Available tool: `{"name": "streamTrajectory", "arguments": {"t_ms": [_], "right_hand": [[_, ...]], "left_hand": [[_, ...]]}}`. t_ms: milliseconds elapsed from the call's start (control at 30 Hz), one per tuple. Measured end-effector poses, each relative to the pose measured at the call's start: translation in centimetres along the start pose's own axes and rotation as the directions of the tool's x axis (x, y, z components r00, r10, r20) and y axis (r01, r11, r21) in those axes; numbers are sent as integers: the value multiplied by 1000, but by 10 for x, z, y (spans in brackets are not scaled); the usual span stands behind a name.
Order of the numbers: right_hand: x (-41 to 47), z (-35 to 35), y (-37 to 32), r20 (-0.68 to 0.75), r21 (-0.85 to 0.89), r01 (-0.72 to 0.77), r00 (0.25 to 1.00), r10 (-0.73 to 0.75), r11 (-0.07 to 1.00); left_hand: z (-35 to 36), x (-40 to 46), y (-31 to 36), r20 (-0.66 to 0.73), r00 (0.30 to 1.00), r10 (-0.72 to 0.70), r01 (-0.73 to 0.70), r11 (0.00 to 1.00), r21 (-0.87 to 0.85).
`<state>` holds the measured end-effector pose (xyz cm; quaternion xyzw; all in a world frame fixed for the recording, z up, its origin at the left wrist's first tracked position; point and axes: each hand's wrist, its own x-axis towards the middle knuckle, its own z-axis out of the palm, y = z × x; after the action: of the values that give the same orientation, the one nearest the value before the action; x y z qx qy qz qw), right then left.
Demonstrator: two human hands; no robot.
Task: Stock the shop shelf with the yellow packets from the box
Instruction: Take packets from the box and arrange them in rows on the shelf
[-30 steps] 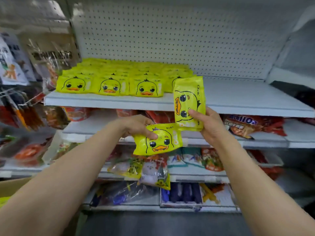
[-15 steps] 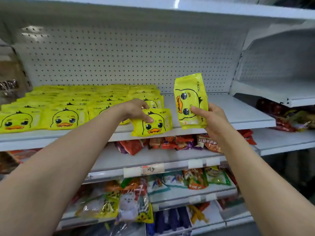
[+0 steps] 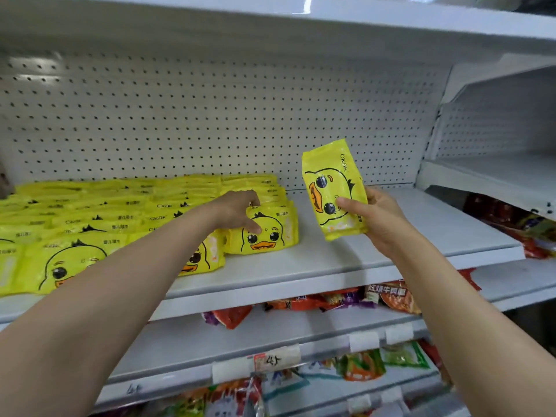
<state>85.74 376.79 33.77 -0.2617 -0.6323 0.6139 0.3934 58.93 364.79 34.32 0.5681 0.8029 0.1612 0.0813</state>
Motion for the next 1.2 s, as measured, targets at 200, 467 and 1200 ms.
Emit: {"name": "streamTrajectory", "arguments": {"t_ms": [200,467,1200], "right_hand": [[23,12,11,47,-8,-6,999,7,1000],[49,9,6,157,-80,-32,987,45,996],[66,83,21,617,-612,277,753,228,741]], "left_hand": [[10,5,-13,-75,996,43,-46,998,-36],[14,-4,-14,-227,973,30,17,979,204],[6,-40,19,-70,996,-53,63,987,149]]}}
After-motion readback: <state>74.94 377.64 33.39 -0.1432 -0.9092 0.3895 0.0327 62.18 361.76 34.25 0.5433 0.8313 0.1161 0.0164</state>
